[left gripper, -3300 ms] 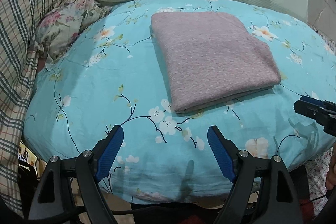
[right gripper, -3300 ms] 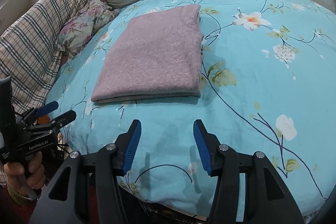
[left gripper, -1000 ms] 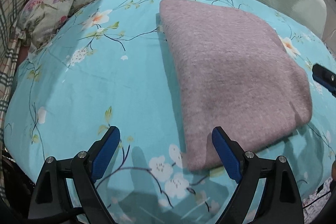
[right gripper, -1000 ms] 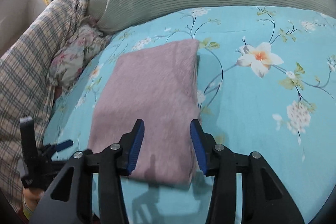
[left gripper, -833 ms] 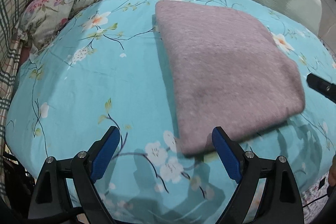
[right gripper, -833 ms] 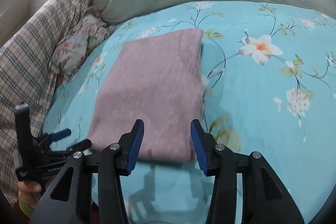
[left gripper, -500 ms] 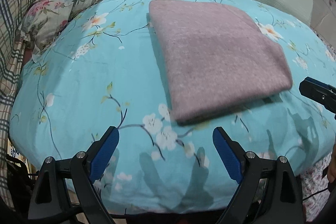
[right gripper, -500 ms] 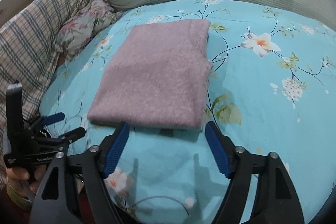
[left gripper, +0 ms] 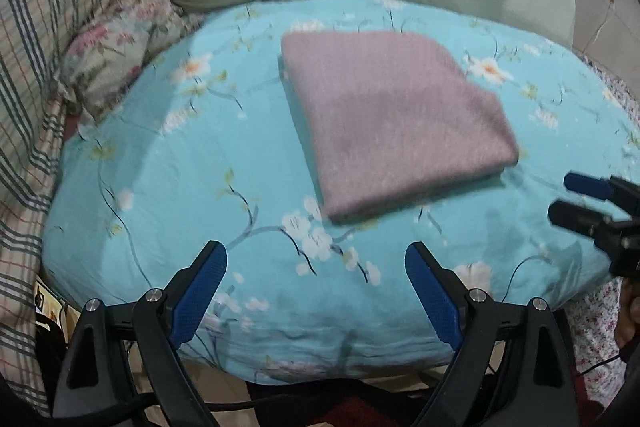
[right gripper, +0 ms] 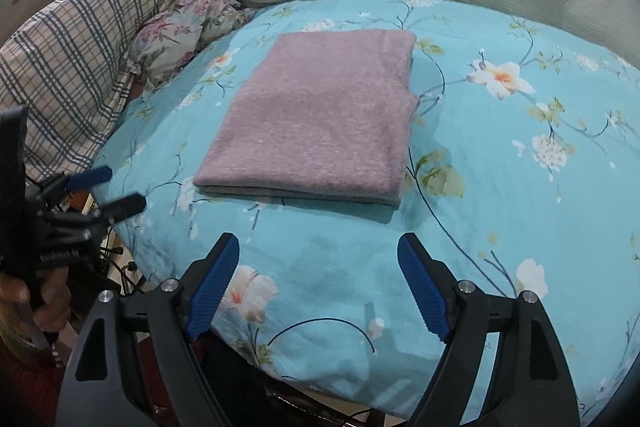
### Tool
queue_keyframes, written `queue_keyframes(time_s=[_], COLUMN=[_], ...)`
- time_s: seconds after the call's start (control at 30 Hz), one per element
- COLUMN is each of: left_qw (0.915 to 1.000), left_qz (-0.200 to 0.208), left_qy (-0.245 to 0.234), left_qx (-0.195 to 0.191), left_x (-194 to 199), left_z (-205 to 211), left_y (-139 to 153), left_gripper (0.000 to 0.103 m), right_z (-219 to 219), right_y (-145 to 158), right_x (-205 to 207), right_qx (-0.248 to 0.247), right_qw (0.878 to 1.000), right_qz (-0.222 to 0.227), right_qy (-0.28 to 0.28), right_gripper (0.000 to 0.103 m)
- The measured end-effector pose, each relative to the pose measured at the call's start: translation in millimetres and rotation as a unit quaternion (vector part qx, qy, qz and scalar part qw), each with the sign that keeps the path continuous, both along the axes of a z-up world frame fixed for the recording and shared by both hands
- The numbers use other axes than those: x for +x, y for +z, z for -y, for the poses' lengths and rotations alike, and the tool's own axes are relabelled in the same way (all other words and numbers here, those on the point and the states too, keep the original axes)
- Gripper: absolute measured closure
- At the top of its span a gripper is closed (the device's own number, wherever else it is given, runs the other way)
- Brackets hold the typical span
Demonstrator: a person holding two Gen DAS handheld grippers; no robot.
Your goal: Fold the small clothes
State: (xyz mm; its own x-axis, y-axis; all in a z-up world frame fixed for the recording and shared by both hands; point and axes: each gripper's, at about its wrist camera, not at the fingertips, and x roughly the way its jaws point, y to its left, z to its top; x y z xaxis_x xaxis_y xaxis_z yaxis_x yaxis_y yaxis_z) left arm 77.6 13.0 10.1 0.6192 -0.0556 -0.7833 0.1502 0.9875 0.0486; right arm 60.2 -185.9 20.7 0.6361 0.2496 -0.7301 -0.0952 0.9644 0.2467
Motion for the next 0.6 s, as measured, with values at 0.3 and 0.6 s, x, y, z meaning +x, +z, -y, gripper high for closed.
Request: queue_keyframes(time_s=[0.3,0.6], left_qw=[0.9993,0.9993], left_qz=[0.022,-0.002], left_qy=[0.014,0.022], left_qx=[0.027,0.030], left_x=[11.6,20.8], left_z=[0.5,0.8], left_y=[12.0,-9.3], left_gripper=[0.010,0.010], right_z=[4.3,7.5], right_y=[9.2,-8.0], right_x=[5.1,15.2], right_qx=[-0.002,-0.001], right_qw=[1.000,1.000], right_qz=[0.007,-0.020], right_qy=[-0.003,-0.006], right_gripper=[0.014,0.014])
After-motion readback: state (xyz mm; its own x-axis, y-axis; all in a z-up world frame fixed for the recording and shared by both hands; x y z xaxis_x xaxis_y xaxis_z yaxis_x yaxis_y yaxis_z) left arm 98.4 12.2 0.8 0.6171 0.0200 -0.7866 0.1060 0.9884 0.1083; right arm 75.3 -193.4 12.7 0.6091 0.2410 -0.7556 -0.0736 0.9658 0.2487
